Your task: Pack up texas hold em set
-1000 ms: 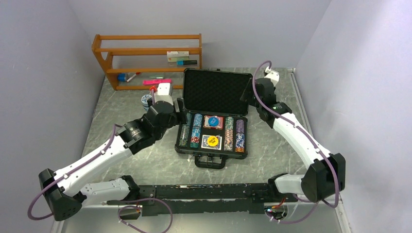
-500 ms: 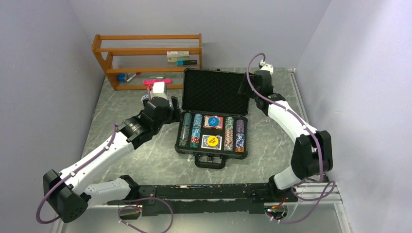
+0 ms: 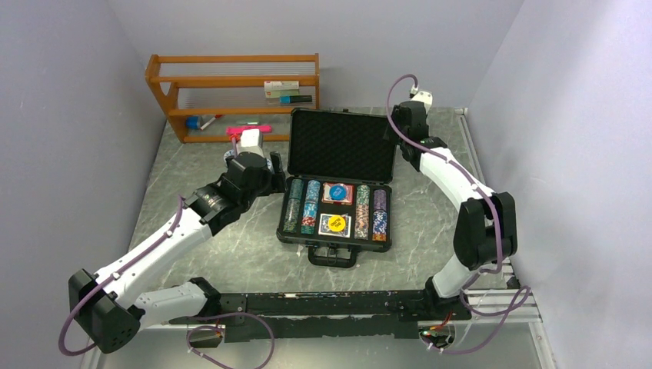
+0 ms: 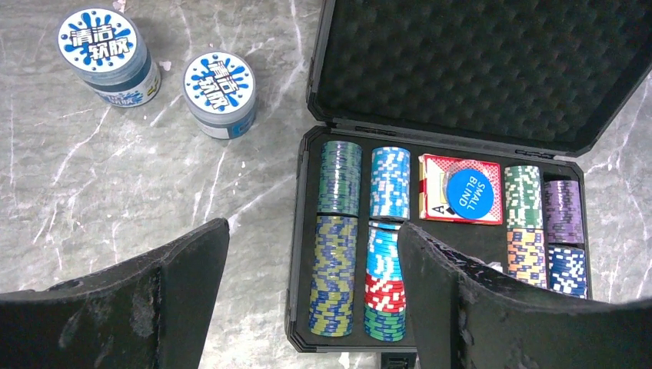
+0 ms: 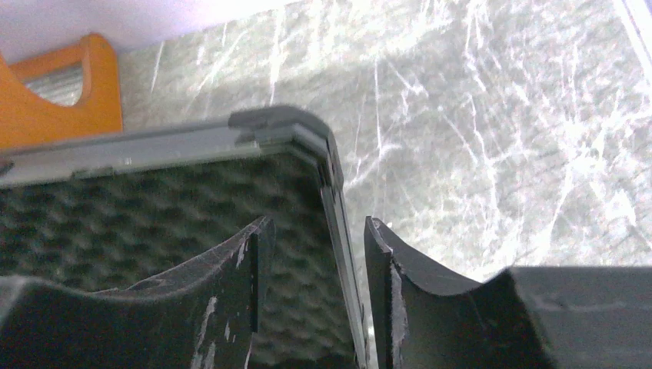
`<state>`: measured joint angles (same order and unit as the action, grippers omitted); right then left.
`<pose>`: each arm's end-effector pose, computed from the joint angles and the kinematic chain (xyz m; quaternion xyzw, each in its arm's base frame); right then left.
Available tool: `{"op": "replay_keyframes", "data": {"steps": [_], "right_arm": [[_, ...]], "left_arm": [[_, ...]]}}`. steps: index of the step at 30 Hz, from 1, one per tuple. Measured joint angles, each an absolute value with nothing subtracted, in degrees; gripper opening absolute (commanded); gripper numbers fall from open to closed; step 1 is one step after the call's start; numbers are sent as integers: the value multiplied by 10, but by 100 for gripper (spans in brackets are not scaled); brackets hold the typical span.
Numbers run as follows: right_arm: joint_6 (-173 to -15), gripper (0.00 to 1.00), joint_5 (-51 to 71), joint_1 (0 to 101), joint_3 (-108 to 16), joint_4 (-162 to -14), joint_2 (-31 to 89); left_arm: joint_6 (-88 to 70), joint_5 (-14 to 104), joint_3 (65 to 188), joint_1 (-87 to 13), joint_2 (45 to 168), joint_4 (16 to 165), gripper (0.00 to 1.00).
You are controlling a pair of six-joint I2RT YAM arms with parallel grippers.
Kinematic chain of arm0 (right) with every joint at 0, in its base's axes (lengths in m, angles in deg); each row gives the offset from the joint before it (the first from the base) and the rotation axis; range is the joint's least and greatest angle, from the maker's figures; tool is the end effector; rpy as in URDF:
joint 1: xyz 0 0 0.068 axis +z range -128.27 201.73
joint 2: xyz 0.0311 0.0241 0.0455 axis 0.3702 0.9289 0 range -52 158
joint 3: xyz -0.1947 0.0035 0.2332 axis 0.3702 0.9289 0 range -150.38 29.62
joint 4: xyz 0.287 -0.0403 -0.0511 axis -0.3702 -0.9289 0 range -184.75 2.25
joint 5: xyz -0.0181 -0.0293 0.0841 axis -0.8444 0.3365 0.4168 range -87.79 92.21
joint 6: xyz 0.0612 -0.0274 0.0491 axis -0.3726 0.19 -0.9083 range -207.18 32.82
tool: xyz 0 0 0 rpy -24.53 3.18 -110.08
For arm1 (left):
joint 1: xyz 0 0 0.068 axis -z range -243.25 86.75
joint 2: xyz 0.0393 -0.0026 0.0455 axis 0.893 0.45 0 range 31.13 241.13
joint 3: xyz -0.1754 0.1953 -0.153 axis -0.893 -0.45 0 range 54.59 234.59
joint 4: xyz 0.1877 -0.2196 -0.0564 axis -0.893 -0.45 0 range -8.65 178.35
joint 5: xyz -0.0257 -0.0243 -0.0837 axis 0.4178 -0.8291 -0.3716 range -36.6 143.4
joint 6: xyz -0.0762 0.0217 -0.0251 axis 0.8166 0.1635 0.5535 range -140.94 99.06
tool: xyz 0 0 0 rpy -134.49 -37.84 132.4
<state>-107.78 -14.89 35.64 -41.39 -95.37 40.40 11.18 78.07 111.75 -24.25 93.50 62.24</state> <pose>0.4324 0.0851 0.2934 0.1250 0.8462 0.0265 0.5172 0.2417 -0.1567 0.3373 -0.0533 0.8564 -0.1270 0.4977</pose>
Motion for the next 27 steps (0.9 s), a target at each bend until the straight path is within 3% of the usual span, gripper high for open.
{"op": "replay_keyframes", "data": {"steps": [10, 20, 27], "right_arm": [[-1057, 39, -177, 352, -497, -983, 484], [-1042, 1, -166, 347, -491, -983, 481], [-1019, 0, -152, 352, -411, -941, 396]], "left_arm": [[112, 755, 1118, -247, 942, 623, 84], [109, 729, 1118, -249, 947, 622, 86], [101, 708, 1118, -250, 956, 622, 87]]}}
